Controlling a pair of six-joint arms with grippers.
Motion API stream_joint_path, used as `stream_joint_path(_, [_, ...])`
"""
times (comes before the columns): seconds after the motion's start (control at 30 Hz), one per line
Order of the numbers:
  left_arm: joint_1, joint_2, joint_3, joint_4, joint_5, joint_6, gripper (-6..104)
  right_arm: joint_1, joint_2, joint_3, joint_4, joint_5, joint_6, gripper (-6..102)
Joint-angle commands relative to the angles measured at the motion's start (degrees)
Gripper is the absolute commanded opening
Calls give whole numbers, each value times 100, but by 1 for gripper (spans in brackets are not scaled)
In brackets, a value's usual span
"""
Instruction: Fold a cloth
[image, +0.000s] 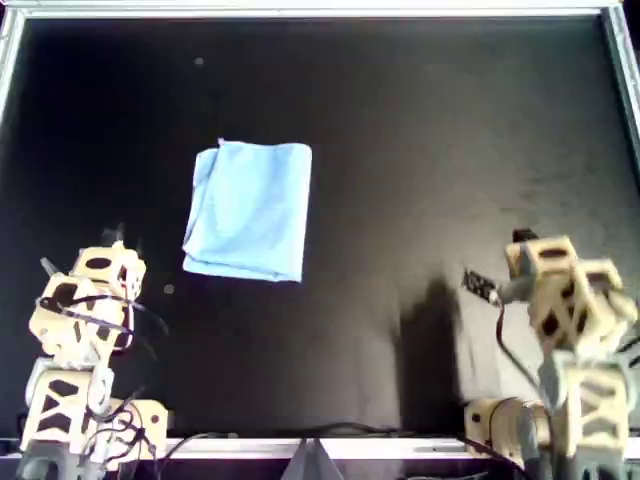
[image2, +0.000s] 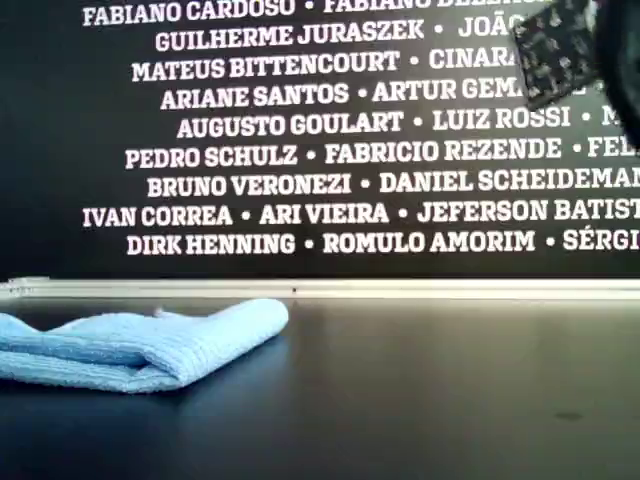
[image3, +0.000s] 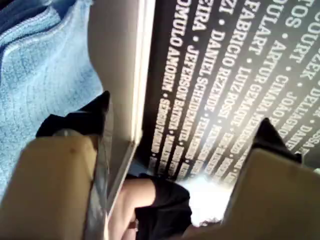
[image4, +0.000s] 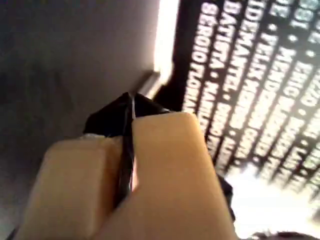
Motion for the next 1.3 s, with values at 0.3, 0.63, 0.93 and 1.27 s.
stream_joint_path(0.3, [105, 44, -70, 9, -44, 44, 99, 70, 738, 993, -378, -835, -9, 0])
stream_joint_path(0.63, [123, 158, -70, 1846, -53, 44, 99, -53, 747, 1600, -176, -738, -18, 0])
stream_joint_path(0.93, [123, 158, -70, 3032, -53, -26, 99, -413, 747, 1600, 1459, -738, -18, 0])
stream_joint_path(1.27, [97, 149, -70, 3902, -53, -26, 99, -413, 747, 1600, 1854, -738, -18, 0])
